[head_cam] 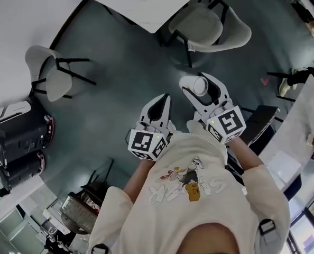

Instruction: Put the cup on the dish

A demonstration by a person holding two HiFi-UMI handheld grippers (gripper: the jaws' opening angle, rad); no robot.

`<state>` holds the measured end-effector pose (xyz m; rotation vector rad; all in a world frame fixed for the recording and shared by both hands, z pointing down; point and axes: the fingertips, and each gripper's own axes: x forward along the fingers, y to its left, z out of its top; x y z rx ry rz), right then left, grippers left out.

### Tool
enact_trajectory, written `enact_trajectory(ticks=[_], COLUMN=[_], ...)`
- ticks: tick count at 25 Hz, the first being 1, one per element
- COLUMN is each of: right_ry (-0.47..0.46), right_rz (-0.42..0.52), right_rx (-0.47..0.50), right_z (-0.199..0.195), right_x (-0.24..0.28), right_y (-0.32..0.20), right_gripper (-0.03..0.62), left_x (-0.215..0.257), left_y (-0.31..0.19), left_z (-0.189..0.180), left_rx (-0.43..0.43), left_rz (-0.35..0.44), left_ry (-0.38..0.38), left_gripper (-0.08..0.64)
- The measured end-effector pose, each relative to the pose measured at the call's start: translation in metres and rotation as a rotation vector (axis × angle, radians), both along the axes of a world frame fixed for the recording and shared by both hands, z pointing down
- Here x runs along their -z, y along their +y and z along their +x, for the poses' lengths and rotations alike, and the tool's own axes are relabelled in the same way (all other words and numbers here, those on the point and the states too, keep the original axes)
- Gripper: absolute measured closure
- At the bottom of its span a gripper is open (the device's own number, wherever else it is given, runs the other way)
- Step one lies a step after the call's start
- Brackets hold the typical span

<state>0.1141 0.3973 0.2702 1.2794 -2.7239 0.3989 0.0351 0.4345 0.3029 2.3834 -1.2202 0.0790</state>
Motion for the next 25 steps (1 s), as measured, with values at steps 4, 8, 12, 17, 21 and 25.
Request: enact_trajectory(ticks=[4, 8, 12, 17, 21, 25], right_ry=[0.026, 0.024, 0.006, -0.008, -0.016, -0.001], right_rz=[-0.002, -0.036, -0.039, -0.028, -0.055, -0.063], right_rx=[-0.019, -0.043, -0.039, -0.023, -0.004, -0.006], right_z=[0.032, 0.071, 0.108, 0.137, 0.14, 0.139], right_x=[-0.002, -0.006, -0.007, -0.016, -0.026, -0.029], right_y=[0.023, 0.036, 0.045, 0.046, 0.052, 0.037], right_gripper=[0.321, 0.321, 0.321, 0.321, 0.321, 0.321], left_x=[-0.001, -0.001, 0.002, -0.002, 0.0, -0.001], left_y=[0.014, 0.025, 0.033, 0.043, 0.043, 0.025], left_z=[0.024, 0.058, 0.094, 0.122, 0.128, 0.129], left_rx=[-0.012, -0.021, -0.03, 0.005, 0.015, 0.014], left_rz=[-0.001, -0.01, -0.012, -0.026, -0.02, -0.012], left_ry=[-0.009, -0.014, -0.018, -0.008, -0.025, -0.031], left_gripper=[0.558, 0.558, 0.557, 0.558, 0.557, 0.558])
